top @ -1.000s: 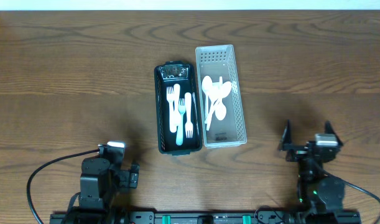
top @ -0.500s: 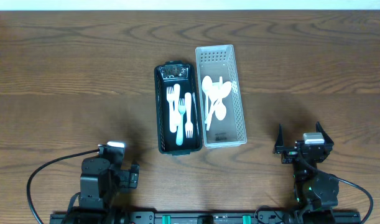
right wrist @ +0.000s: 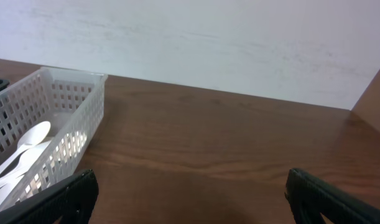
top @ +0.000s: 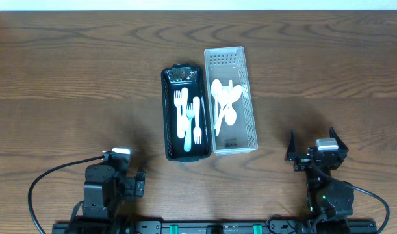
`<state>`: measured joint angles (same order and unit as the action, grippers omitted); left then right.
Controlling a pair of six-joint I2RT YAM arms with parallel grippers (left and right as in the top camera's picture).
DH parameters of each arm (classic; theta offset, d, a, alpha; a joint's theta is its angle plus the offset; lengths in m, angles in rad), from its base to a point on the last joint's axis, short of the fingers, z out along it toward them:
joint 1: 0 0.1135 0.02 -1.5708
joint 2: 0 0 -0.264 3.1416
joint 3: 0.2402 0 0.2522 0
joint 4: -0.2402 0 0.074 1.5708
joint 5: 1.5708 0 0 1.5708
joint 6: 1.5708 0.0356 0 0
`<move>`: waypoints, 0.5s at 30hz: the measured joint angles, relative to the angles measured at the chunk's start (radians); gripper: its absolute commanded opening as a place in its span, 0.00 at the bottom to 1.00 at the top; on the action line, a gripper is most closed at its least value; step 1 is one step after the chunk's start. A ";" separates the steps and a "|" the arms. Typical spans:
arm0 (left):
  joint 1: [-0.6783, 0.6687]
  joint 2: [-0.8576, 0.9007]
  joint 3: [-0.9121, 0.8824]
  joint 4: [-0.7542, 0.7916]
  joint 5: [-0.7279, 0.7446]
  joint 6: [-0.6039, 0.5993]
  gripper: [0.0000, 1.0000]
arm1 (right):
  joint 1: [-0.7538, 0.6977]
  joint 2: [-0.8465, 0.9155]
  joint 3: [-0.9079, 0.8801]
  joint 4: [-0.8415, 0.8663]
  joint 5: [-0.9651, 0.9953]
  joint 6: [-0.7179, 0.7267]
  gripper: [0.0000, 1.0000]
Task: Pack container
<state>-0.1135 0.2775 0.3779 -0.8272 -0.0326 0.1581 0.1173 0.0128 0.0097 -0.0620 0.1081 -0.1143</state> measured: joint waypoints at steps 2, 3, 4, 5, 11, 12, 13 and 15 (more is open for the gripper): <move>0.000 0.000 0.000 0.000 0.000 0.000 0.98 | 0.000 0.000 0.000 0.000 0.000 0.000 0.99; 0.000 0.000 0.000 0.000 0.000 0.000 0.98 | 0.000 0.000 0.000 0.000 0.000 0.000 0.99; 0.000 0.000 0.000 0.000 0.000 0.000 0.98 | 0.000 0.000 0.000 0.000 0.000 0.000 0.99; 0.000 0.000 0.000 0.000 0.000 0.000 0.98 | 0.000 0.000 0.000 0.000 0.000 0.000 0.99; 0.000 0.000 0.000 0.000 0.000 0.000 0.98 | 0.000 0.000 0.000 0.000 0.000 0.000 0.99; 0.000 0.000 0.000 0.000 0.000 0.000 0.98 | 0.000 0.000 0.000 0.000 0.000 0.000 0.99; 0.000 -0.002 0.000 -0.002 0.000 0.000 0.98 | 0.000 0.000 0.000 0.000 0.000 0.000 0.99; 0.000 -0.019 0.000 -0.018 0.000 0.000 0.98 | 0.000 0.000 0.000 0.000 -0.001 0.000 0.99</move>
<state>-0.1135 0.2584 0.3779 -0.8448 -0.0326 0.1581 0.1173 0.0128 0.0097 -0.0620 0.1074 -0.1143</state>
